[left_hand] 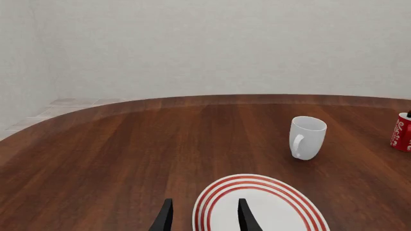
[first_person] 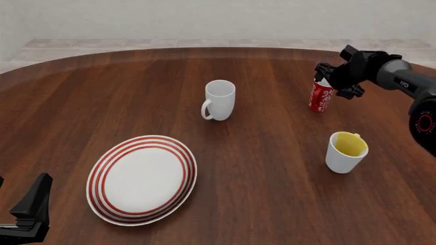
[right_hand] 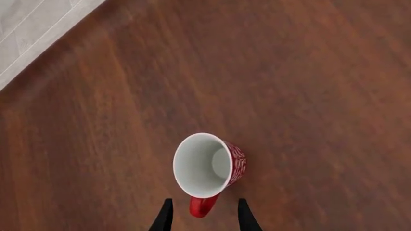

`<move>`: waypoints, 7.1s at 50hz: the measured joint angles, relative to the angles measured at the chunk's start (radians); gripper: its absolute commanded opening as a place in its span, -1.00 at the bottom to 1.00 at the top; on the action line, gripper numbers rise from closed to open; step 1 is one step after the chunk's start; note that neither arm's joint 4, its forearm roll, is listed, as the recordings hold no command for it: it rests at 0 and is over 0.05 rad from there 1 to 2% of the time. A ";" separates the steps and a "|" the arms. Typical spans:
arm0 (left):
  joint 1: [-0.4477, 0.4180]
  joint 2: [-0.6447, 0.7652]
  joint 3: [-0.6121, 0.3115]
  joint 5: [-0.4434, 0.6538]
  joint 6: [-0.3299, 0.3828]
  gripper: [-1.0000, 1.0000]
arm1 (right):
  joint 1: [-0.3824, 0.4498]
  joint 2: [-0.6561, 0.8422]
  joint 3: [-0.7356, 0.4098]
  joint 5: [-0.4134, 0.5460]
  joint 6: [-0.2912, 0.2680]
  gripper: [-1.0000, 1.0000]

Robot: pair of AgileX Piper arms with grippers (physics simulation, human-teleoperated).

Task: Pick up the red mug and put it on the plate

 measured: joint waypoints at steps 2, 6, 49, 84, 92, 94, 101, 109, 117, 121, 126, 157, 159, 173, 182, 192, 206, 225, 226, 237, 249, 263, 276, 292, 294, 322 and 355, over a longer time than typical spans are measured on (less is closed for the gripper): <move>0.000 0.000 0.000 0.000 0.000 1.00 | 0.001 0.001 0.000 0.000 0.000 1.00; 0.000 0.000 0.000 0.000 0.000 1.00 | 0.002 0.004 -0.001 0.000 0.001 1.00; 0.000 0.000 0.000 0.000 0.000 1.00 | 0.036 0.063 -0.040 0.013 0.023 1.00; 0.000 0.000 0.000 0.000 0.000 1.00 | 0.046 0.070 -0.029 0.010 0.035 -1.00; 0.000 0.000 0.000 0.000 0.000 1.00 | 0.041 0.061 -0.014 0.007 0.031 -1.00; 0.000 0.000 0.000 0.000 0.000 1.00 | 0.041 0.057 -0.010 0.006 0.030 -1.00; 0.000 0.000 0.000 0.000 0.000 1.00 | 0.042 0.035 0.001 0.002 0.012 -1.00; 0.000 0.000 0.000 0.000 0.000 1.00 | 0.082 -0.016 -0.005 -0.006 -0.026 -1.00; 0.000 0.000 0.000 0.000 0.000 1.00 | 0.155 -0.089 -0.004 -0.011 -0.056 -1.00; 0.000 0.000 0.000 0.000 0.000 1.00 | 0.188 -0.136 0.010 -0.017 -0.073 -1.00; 0.000 0.000 0.000 0.000 0.000 1.00 | 0.221 -0.199 0.039 -0.026 -0.094 -1.00; 0.000 0.000 0.000 0.000 0.000 1.00 | 0.388 -0.501 0.236 -0.073 -0.160 -1.00; 0.000 0.000 0.000 0.000 0.000 1.00 | 0.402 -0.517 0.247 -0.075 -0.161 -1.00; 0.000 0.000 0.000 0.000 0.000 1.00 | 0.522 -0.622 0.335 -0.101 -0.173 -1.00; 0.000 0.000 0.000 0.000 0.000 1.00 | 0.599 -0.677 0.382 -0.109 -0.179 -1.00; 0.000 0.000 0.000 0.000 0.000 1.00 | 0.678 -0.723 0.421 -0.115 -0.183 -1.00; 0.000 0.000 0.000 0.000 0.000 1.00 | 0.780 -0.754 0.425 -0.102 -0.202 -1.00; 0.000 0.000 0.000 0.000 0.000 1.00 | 0.880 -0.744 0.439 -0.098 -0.213 -1.00; 0.000 0.000 0.000 0.000 0.000 1.00 | 0.885 -0.743 0.441 -0.099 -0.214 -1.00; 0.000 0.000 0.000 0.000 0.000 1.00 | 0.930 -0.730 0.460 -0.105 -0.214 -1.00; 0.000 0.000 0.000 0.000 0.000 1.00 | 0.976 -0.716 0.473 -0.109 -0.212 -1.00; 0.000 0.000 0.000 0.000 0.000 1.00 | 1.022 -0.685 0.489 -0.116 -0.206 -1.00; 0.000 0.000 0.000 0.000 0.000 1.00 | 1.056 -0.658 0.506 -0.125 -0.197 -1.00; 0.000 0.000 0.000 0.000 0.000 1.00 | 1.090 -0.631 0.533 -0.140 -0.181 -1.00; 0.000 0.000 0.000 0.000 0.000 1.00 | 1.093 -0.629 0.537 -0.142 -0.179 -1.00; 0.000 0.000 0.000 0.000 0.000 1.00 | 1.125 -0.599 0.598 -0.176 -0.146 -1.00; 0.000 0.000 0.000 0.000 0.000 1.00 | 1.157 -0.564 0.609 -0.176 -0.133 -1.00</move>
